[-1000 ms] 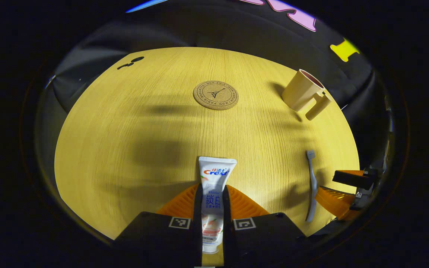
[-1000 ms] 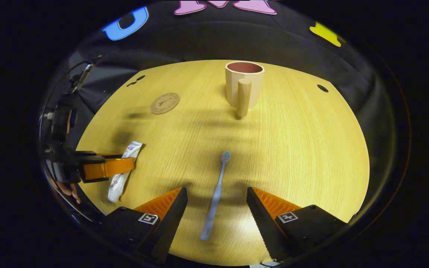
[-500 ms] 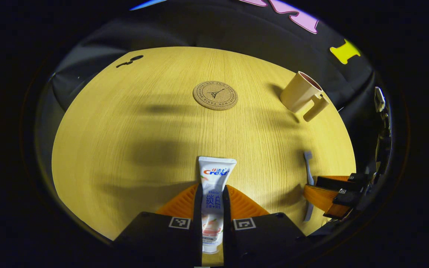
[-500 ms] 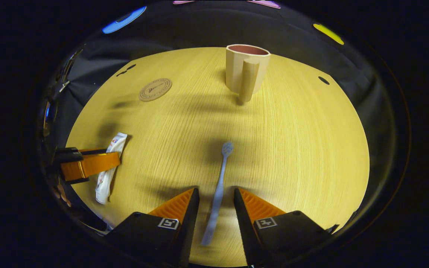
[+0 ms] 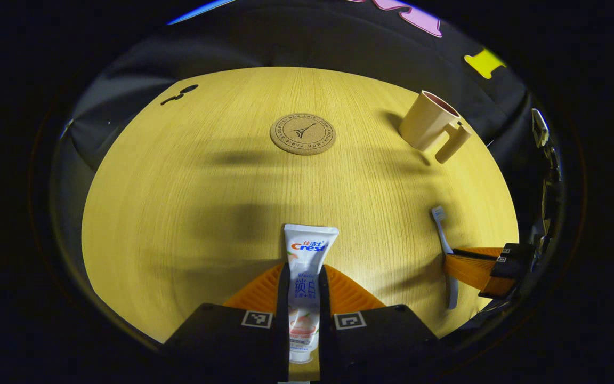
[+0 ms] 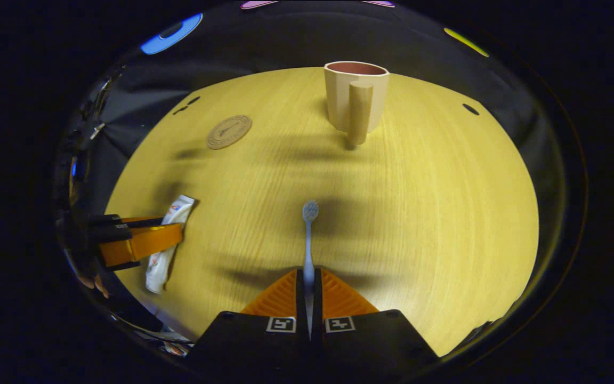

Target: Put the toothbrush and toothpaste on the desktop into the cup, then pick up the cup and place it on the coaster on the desktop.

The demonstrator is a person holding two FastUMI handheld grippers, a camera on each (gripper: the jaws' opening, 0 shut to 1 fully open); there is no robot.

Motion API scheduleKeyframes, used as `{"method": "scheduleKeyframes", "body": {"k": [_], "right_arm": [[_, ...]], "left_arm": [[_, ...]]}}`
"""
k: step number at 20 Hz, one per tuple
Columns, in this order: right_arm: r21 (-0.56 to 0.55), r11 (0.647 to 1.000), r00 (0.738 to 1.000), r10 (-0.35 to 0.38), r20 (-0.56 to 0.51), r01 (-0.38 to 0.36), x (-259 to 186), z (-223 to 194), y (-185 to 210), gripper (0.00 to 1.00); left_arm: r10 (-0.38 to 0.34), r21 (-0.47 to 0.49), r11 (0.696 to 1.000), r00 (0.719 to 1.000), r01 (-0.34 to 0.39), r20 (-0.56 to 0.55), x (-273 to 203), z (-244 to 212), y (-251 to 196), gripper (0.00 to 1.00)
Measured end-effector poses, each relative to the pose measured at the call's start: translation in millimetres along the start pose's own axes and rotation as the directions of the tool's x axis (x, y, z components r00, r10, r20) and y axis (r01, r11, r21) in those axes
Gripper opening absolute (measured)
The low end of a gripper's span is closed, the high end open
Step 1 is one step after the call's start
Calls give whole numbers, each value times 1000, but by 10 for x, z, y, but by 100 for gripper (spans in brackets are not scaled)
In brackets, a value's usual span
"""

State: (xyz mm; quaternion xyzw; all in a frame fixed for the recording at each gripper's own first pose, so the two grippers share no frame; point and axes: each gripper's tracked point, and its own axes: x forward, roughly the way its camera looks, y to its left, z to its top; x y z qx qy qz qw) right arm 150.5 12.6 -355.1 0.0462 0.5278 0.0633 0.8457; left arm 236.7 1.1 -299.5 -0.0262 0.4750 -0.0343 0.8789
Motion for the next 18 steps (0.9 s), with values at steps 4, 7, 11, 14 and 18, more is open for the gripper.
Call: {"method": "scheduleKeyframes", "body": {"k": [4, 7, 11, 14, 18], "right_arm": [[-13, 1000, 999, 6, 32, -6, -85, 41, -126, 5], [29, 999, 994, 32, 102, -35, -236, 229, -178, 5], [27, 999, 982, 42, 187, -47, -504, 335, -259, 5], [10, 1000, 968, 26, 250, -30, -743, 389, -309, 5], [26, 998, 952, 43, 304, -53, -928, 556, -314, 5]], "left_arm": [[13, 11, 1000, 1000, -13, -3, -6, -1, -7, 28], [-3, -27, 1000, 1000, 4, 7, -49, -11, -25, 27], [-46, -116, 992, 996, 55, 83, -237, 0, -46, 27], [-56, -143, 987, 987, 78, 149, -449, 91, -54, 27], [-75, -126, 986, 968, 108, 240, -794, 336, -169, 27]]}}
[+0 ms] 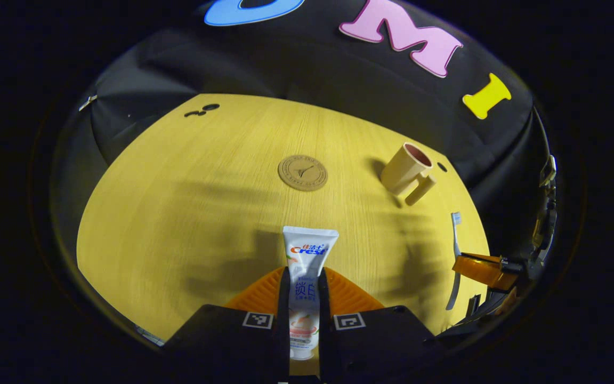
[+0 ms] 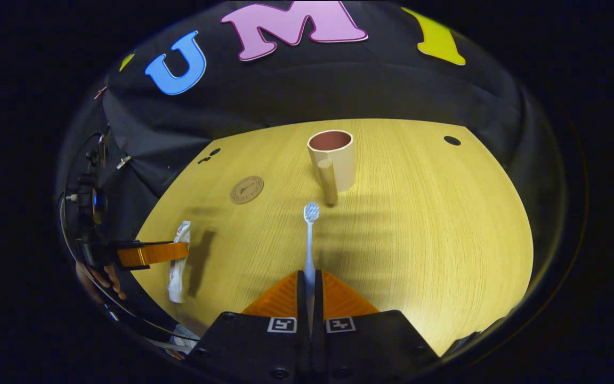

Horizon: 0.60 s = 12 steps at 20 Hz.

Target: Put the toothbrush and toothpaste on the desktop into the cup, then pick up the cup and place it on the coaster on the desktop.

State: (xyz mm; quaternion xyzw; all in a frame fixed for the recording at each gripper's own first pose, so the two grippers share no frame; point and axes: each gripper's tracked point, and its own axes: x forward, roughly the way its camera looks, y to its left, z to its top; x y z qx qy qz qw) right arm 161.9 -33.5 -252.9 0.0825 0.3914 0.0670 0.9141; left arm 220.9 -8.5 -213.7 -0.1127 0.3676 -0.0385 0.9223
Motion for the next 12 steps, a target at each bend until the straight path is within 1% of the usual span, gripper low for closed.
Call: {"method": "scheduleKeyframes", "body": {"k": [3, 4, 5, 9, 12], "right_arm": [[-2, 1000, 999, 6, 54, -6, -116, 210, -12, 5], [-2, 1000, 998, 10, 69, -10, -156, 278, -7, 0], [-1, 1000, 997, 13, 81, -13, -204, 343, -18, 5], [-9, 1000, 992, 24, 128, -23, -331, 613, -124, 5], [0, 999, 984, 33, 173, -34, -440, 855, -229, 5]], "left_arm": [[-39, 20, 999, 997, 38, 68, -161, 302, -269, 27], [-60, 24, 998, 994, 58, 90, -208, 427, -386, 27], [-81, 29, 997, 991, 78, 108, -232, 541, -501, 27], [-115, 98, 990, 976, 98, 185, -282, 1034, -938, 27], [-181, 134, 979, 952, 152, 247, -296, 1444, -1368, 27]]}}
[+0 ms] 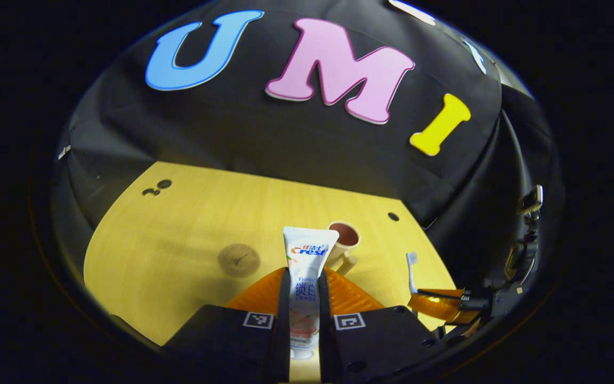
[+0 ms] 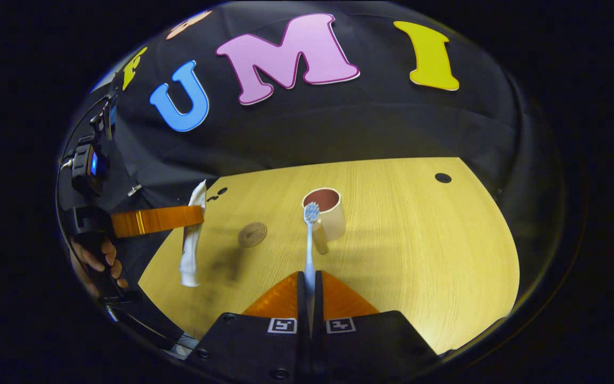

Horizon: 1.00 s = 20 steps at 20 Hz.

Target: Put the toothbrush and toothpaste on the desktop into the cup, then pick up the cup and place it on the coaster on the desktop.

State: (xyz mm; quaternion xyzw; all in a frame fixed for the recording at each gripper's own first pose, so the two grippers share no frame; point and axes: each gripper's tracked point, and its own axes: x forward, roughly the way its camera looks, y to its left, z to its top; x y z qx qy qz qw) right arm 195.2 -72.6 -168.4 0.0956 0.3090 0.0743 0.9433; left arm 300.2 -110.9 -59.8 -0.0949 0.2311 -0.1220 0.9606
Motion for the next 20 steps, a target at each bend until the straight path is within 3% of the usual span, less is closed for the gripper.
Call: {"method": "scheduleKeyframes", "body": {"k": [6, 7, 10, 13, 14, 20], "right_arm": [[21, 999, 1000, -28, 13, 28, 105, 232, -372, 5], [28, 999, 999, -30, 11, 30, 126, 254, -425, 5], [44, 999, 999, -33, 11, 32, 191, 293, -578, 5], [52, 998, 999, -44, 0, 44, 291, 286, -718, 5], [51, 997, 999, -51, -10, 51, 338, 266, -781, 5], [67, 996, 996, -61, -59, 65, 537, 174, -968, 5]], "left_arm": [[-82, 71, 995, 993, 75, 89, 405, 597, -536, 26], [-95, 80, 993, 991, 87, 98, 504, 665, -612, 22], [-130, 99, 988, 984, 118, 119, 770, 792, -759, 27], [-149, 112, 985, 979, 134, 142, 1058, 908, -841, 31], [-153, 128, 983, 977, 134, 150, 1157, 945, -845, 27], [-167, 138, 981, 961, 138, 220, 1701, 1021, -783, 27]]}}
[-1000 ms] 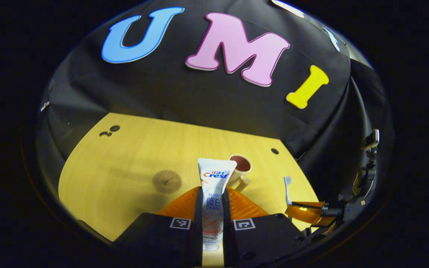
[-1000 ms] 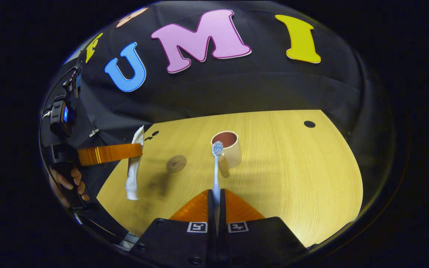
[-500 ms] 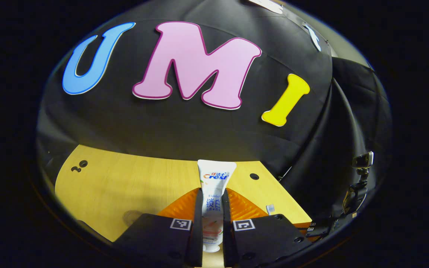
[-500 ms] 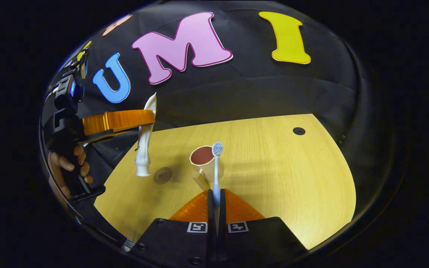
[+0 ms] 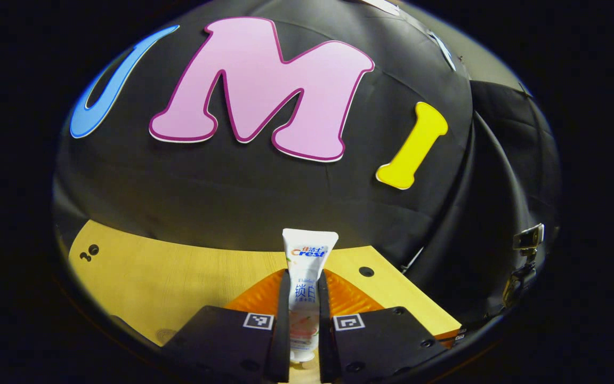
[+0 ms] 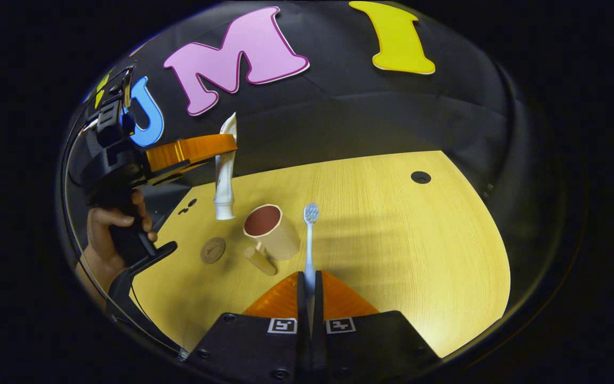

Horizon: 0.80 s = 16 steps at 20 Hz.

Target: Put the toothbrush and toothpaste on the desktop into the cup, then pick up the cup and place it on the coaster on the desktop.

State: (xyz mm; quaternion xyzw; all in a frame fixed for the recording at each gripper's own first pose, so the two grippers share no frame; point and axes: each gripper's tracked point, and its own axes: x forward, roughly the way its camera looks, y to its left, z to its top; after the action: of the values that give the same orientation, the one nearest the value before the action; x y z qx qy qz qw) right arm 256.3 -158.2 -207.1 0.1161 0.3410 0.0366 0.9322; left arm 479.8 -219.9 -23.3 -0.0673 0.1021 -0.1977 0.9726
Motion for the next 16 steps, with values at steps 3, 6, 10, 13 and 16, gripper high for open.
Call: {"method": "scheduleKeyframes", "body": {"k": [3, 6, 10, 13, 16], "right_arm": [[-14, 1000, 999, -14, -37, 13, 63, -102, -87, 5], [-15, 1000, 998, -15, -54, 14, 89, -142, -134, 5], [-9, 1000, 998, -17, -63, 16, 140, -160, -172, 5], [-16, 1000, 997, -15, -74, 14, 181, -190, -166, 5], [-32, 999, 997, -8, -82, 6, 204, -218, -143, 5]], "left_arm": [[-12, 8, 1000, 998, 12, 56, 193, -58, 27, 27], [-36, 4, 999, 997, 36, 69, 334, -230, 16, 26], [-31, 30, 999, 996, 29, 78, 393, -527, 38, 26], [-18, 37, 999, 997, 15, 73, 410, -738, 80, 28], [5, 42, 999, 998, -8, 68, 399, -869, 140, 30]]}}
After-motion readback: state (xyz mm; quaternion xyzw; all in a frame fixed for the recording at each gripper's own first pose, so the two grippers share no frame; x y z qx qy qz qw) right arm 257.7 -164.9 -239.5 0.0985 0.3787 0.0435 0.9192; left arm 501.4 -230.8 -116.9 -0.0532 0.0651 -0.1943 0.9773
